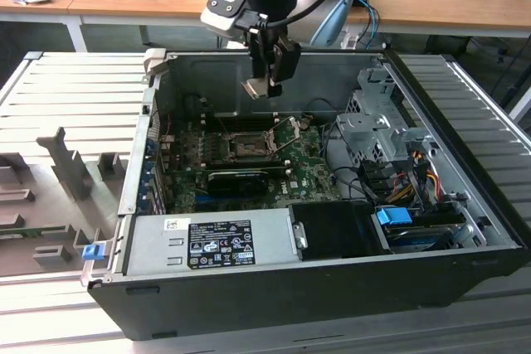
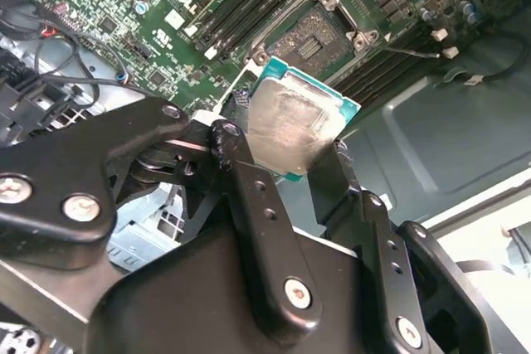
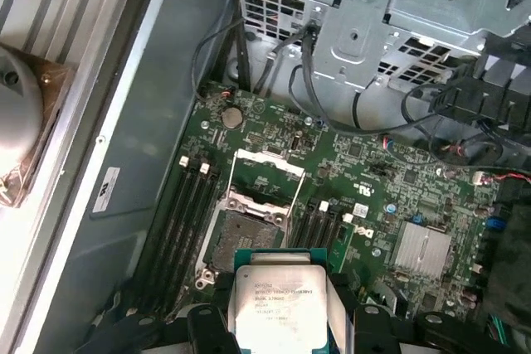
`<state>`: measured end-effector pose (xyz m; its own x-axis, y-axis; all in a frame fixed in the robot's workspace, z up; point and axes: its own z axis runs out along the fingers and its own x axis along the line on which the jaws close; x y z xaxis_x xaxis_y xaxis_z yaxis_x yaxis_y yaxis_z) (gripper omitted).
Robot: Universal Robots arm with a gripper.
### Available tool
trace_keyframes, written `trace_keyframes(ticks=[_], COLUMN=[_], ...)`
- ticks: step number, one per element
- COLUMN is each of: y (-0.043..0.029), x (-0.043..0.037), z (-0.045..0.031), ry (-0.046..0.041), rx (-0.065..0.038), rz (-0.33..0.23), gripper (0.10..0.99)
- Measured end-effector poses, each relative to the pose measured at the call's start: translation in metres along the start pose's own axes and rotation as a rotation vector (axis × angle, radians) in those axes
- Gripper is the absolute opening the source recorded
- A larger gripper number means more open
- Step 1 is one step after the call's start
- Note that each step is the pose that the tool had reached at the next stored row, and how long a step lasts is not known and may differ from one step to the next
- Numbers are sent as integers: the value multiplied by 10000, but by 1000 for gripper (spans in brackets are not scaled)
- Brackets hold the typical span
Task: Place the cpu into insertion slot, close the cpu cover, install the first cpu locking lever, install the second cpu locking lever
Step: 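Place the cpu into insertion slot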
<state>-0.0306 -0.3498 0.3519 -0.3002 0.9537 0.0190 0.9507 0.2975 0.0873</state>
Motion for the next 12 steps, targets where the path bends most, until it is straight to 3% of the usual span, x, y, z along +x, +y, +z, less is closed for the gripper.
trace_keyframes(ticks=[4, 12], y=[-1, -7], x=[0, -2], z=[14, 78], ry=[-65, -73], rx=[-12, -12], rz=[725, 820], gripper=[529, 529])
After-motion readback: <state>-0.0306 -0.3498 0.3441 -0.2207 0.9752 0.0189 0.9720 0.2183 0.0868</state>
